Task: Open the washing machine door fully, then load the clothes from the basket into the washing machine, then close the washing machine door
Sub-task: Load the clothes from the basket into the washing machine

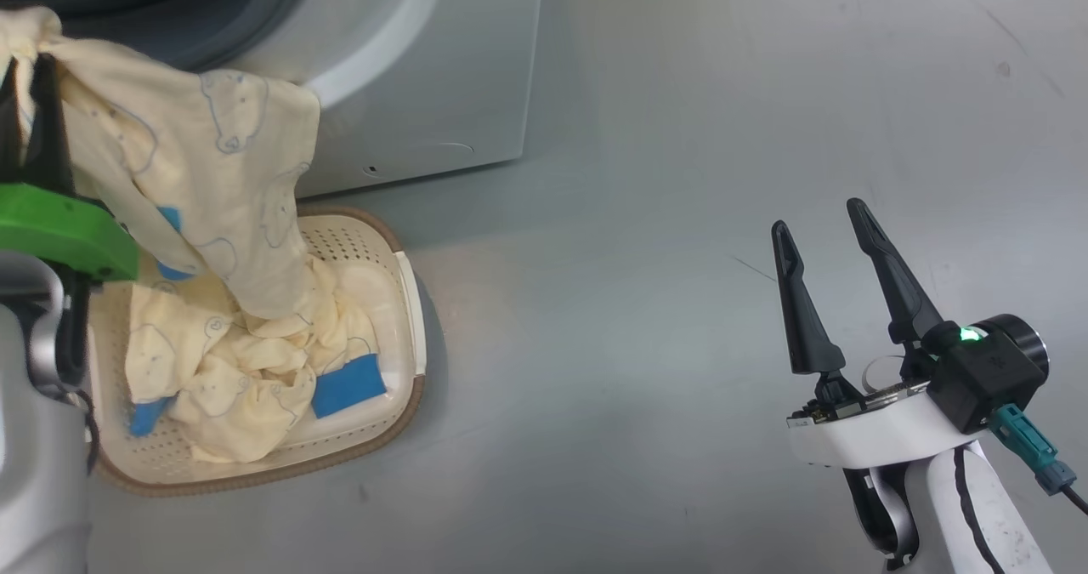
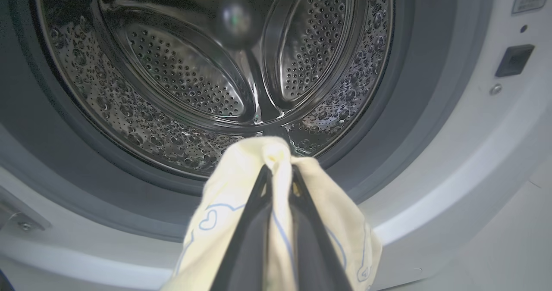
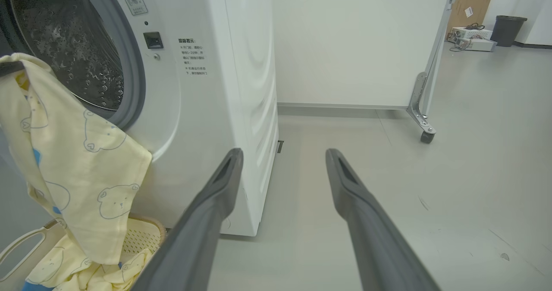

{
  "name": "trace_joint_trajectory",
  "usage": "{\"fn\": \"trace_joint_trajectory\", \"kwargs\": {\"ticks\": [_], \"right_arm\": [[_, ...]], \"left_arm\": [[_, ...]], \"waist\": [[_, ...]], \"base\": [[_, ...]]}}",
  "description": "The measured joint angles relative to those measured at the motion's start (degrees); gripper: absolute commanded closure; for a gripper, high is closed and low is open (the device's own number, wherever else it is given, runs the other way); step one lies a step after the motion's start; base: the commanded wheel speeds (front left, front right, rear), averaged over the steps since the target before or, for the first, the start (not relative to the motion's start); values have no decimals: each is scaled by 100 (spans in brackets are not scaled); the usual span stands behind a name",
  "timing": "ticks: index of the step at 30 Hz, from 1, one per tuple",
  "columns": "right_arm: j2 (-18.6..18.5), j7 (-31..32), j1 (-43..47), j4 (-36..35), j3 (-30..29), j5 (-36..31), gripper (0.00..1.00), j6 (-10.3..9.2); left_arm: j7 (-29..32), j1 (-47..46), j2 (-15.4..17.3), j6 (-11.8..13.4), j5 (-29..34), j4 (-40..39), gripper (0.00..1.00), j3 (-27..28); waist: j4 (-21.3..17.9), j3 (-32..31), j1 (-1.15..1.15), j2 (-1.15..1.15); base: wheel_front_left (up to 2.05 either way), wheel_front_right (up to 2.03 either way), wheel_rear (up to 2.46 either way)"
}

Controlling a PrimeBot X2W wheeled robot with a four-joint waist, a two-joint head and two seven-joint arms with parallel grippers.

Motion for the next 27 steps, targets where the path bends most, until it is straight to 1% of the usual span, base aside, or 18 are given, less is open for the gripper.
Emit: {"fn": "trace_joint_trajectory", "kwargs": {"ticks": [4,5,8,10,16,21,24,27], "right_arm": [[4,0,-130,-16,23,40,0,2],[4,0,-130,-16,23,40,0,2],[10,0,-181,-48,43,67,0,3],[15,0,-275,-71,94,107,0,3],[41,0,-413,-88,202,164,0,5],[48,0,-590,-86,282,254,0,7],[55,0,-632,-88,316,335,0,7],[57,0,-684,-89,350,416,0,7]], "left_arm": [[424,-487,189,-89,-200,245,100,51],[424,-487,189,-89,-200,245,100,51],[771,-893,344,-156,-275,380,100,52],[1120,-1292,497,-194,-392,469,100,85],[1731,-1982,859,-210,-603,669,100,303],[2017,-2424,1225,-232,-634,770,100,427],[2101,-2713,1478,-250,-567,769,100,428],[2141,-3076,1641,-250,-512,747,100,435]], "waist": [[-154,268,0,0],[-154,268,0,0],[-263,460,0,0],[-360,656,0,0],[-535,1045,1,0],[-703,1328,0,0],[-818,1464,0,0],[-920,1594,0,0]], "base": [[0,0,0],[0,0,0],[0,0,0],[0,0,0],[0,0,0],[0,0,0],[0,0,0],[0,0,0]]}}
